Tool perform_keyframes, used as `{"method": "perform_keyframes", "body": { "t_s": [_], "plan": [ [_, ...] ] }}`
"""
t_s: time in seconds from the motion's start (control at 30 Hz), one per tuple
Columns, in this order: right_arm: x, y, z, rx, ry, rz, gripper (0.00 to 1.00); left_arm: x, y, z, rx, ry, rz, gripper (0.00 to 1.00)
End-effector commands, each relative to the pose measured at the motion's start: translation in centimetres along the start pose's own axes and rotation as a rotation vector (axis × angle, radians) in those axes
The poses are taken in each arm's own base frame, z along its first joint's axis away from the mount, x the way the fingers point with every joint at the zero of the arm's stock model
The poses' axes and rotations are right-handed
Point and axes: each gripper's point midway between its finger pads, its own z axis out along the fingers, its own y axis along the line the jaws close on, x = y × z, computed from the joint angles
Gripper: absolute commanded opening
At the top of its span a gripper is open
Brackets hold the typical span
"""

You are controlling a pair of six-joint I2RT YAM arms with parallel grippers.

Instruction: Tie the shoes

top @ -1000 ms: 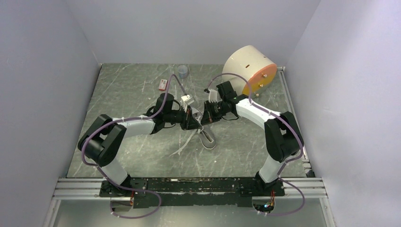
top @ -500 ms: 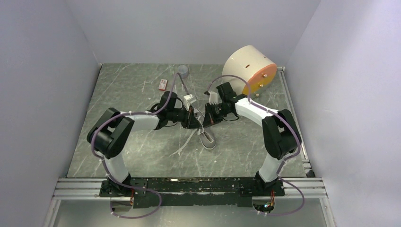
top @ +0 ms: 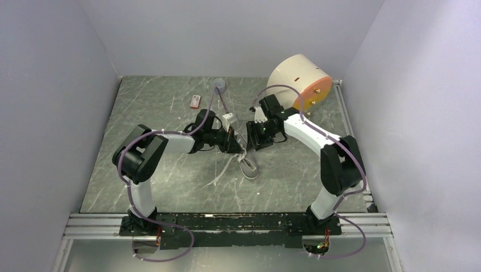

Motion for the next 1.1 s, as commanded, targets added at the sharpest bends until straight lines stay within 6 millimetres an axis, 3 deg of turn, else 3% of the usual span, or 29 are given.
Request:
{"method": "perform_keyframes", "body": {
  "t_s": [0.0, 0.13, 0.3, 0.63, 0.93, 1.07],
  "plan": [
    [0.7, 0.1, -2.5, 0.079, -0.032, 0.013, 0.52, -0.9, 0.8, 0.5, -0.004, -0.017, 0.026, 0.09],
    [1.6, 3.4, -1.6, -0.086, -0.051, 0.055, 0.52, -1.2, 0.6, 0.5, -0.002, -0.021, 0.025, 0.1],
    [2.3, 5.3, 0.7, -0.185, -0.036, 0.086, 0.48, -1.0, 0.6, 0.3, -0.009, -0.014, 0.026, 0.09],
    [1.4, 3.1, 2.8, -0.084, -0.049, 0.087, 0.35, -0.4, 0.2, -0.2, -0.014, -0.013, 0.02, 0.1],
    [0.9, 2.0, 3.4, -0.037, -0.058, 0.092, 0.37, -0.2, -0.1, -0.5, -0.006, -0.01, 0.018, 0.1],
    [0.7, 2.1, 3.6, -0.048, -0.065, 0.089, 0.25, -0.1, -0.1, -0.5, -0.008, -0.003, 0.021, 0.09]
  ]
}}
